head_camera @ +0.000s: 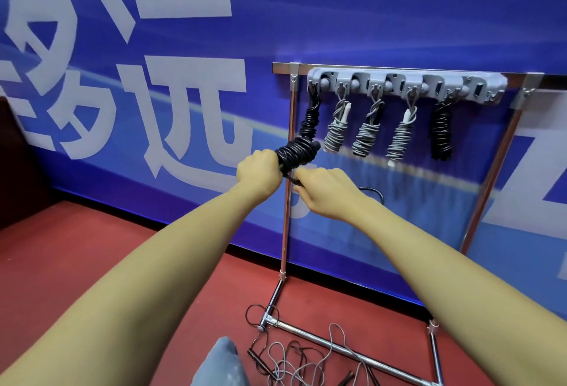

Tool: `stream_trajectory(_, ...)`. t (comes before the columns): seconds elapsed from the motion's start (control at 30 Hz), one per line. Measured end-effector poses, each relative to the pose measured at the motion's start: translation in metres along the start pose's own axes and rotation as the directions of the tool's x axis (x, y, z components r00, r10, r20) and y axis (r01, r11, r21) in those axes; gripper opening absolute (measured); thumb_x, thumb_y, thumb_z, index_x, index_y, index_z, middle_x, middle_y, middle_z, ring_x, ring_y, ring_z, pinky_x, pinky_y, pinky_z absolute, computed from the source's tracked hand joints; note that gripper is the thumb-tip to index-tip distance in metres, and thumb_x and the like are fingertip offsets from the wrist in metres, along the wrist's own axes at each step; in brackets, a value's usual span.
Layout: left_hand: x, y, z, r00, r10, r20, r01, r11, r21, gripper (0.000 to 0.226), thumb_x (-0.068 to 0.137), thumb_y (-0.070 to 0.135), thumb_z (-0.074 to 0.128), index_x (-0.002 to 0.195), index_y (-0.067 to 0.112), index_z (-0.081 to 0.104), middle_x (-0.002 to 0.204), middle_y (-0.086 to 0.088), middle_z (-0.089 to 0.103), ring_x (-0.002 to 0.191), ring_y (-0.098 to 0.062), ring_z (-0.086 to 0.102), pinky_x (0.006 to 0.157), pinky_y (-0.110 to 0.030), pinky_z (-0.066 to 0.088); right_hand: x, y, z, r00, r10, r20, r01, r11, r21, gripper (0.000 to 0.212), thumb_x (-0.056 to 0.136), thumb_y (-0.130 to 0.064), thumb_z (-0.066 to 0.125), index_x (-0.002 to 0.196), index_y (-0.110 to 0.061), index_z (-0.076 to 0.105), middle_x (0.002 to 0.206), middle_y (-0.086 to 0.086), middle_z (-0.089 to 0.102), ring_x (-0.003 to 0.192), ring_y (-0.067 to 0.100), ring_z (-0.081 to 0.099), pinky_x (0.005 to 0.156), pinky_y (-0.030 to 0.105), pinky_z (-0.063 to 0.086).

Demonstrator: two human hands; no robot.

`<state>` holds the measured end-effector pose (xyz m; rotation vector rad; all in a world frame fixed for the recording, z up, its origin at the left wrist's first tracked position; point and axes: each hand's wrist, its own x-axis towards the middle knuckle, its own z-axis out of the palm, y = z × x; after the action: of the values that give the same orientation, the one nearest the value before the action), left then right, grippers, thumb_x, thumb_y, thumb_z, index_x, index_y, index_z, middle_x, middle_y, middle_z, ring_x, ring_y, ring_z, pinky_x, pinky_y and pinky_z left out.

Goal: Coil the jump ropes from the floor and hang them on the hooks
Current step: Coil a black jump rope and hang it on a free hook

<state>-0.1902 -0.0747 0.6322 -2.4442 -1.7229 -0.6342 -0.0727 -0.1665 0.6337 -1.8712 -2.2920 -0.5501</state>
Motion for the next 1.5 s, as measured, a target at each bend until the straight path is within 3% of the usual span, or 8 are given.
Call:
stream_trajectory(0.27,-0.008,-0.006,-0.003,0.931,0.355,0.085,-0.356,0.829,0.432,0.009,0.096,0.020,0.048,0.095,0.013,0.053,0.080,-0.002,0.057,0.087,-0.028,0.064,0.045,-0.025,0.017,0.007,-0.004,-0.002,0.994,-0.003,-0.110,-0.005,0.997,-0.074,0.025,0.103,-0.035,0.034,0.103,-0.012,0.047,0.100,0.004,0.061,0.084,0.026,0.052,0.065,0.031,0.025)
stream_trajectory(0.5,-0.011,-0.007,-0.001,0.882,0.457,0.119,-0.460,0.773,0.437,0.014,0.095,0.015,0.046,0.103,0.011,0.056,0.102,-0.006,0.062,0.091,-0.028,0.059,0.063,-0.030,0.026,0.004,0.000,0.012,0.976,0.192,-0.100,-0.165,0.959,0.231,0.028,0.099,-0.041,0.043,0.089,-0.016,0.033,0.095,0.002,0.041,0.093,0.025,0.045,0.066,0.030,0.028)
stream_trajectory(0.67,-0.009,-0.012,-0.004,0.844,0.519,0.139,-0.515,0.709,0.482,0.012,0.093,0.014,0.049,0.102,0.011,0.056,0.098,-0.006,0.059,0.092,-0.027,0.058,0.066,-0.029,0.026,0.003,-0.002,0.017,0.960,0.276,0.052,-0.258,0.798,0.545,0.033,0.098,-0.041,0.046,0.113,-0.013,0.039,0.104,0.003,0.054,0.092,0.025,0.053,0.071,0.037,0.043)
stream_trajectory(0.9,-0.003,-0.018,-0.006,0.699,0.715,0.013,-0.607,0.582,0.541,0.045,0.027,0.004,0.088,0.054,0.014,0.054,0.055,-0.002,0.048,0.042,-0.019,0.045,0.043,-0.021,0.025,0.000,0.001,0.028,0.941,0.340,-0.001,-0.239,0.664,0.709,0.026,0.096,-0.038,0.051,0.098,-0.016,0.065,0.084,-0.002,0.066,0.082,0.020,0.060,0.076,0.043,0.051)
stream_trajectory(1.07,-0.001,-0.012,-0.008,0.724,0.670,-0.162,-0.607,0.731,0.312,0.042,0.048,-0.010,0.079,0.081,0.004,0.058,0.077,-0.011,0.049,0.049,-0.025,0.039,0.045,-0.027,0.023,-0.004,0.003,0.026,0.894,0.444,-0.063,-0.176,0.476,0.861,0.023,0.093,-0.025,0.059,0.083,-0.009,0.073,0.073,0.002,0.068,0.070,0.017,0.060,0.069,0.031,0.047)
stream_trajectory(1.2,-0.006,-0.003,-0.004,0.959,0.194,-0.209,-0.251,0.921,-0.298,0.064,0.087,-0.004,0.052,0.143,0.013,0.025,0.113,-0.006,0.041,0.072,-0.031,0.049,0.057,-0.040,0.042,-0.003,0.005,0.024,0.821,0.569,-0.043,-0.159,0.300,0.941,0.027,0.093,-0.023,0.060,0.080,-0.004,0.073,0.074,0.008,0.069,0.068,0.015,0.060,0.070,0.027,0.049)
stream_trajectory(1.33,-0.015,0.007,-0.005,0.994,0.090,-0.068,-0.113,0.785,-0.609,0.031,0.092,0.025,0.047,0.120,0.012,0.049,0.097,-0.002,0.062,0.080,-0.024,0.062,0.074,-0.043,0.053,0.004,0.008,0.024,0.709,0.703,-0.054,-0.173,0.248,0.953,0.038,0.093,-0.027,0.058,0.070,0.003,0.065,0.064,0.020,0.059,0.061,0.016,0.046,0.063,0.037,0.043)
stream_trajectory(1.5,-0.029,0.021,-0.002,0.969,0.233,0.083,-0.138,0.789,-0.599,0.060,0.075,0.044,0.055,0.126,0.017,0.038,0.102,0.004,0.061,0.084,-0.020,0.063,0.076,-0.044,0.055,0.010,0.017,0.026,0.662,0.750,-0.008,-0.152,0.145,0.978,0.030,0.088,-0.027,0.066,0.072,-0.003,0.071,0.070,0.013,0.069,0.074,0.035,0.064,0.072,0.043,0.052)
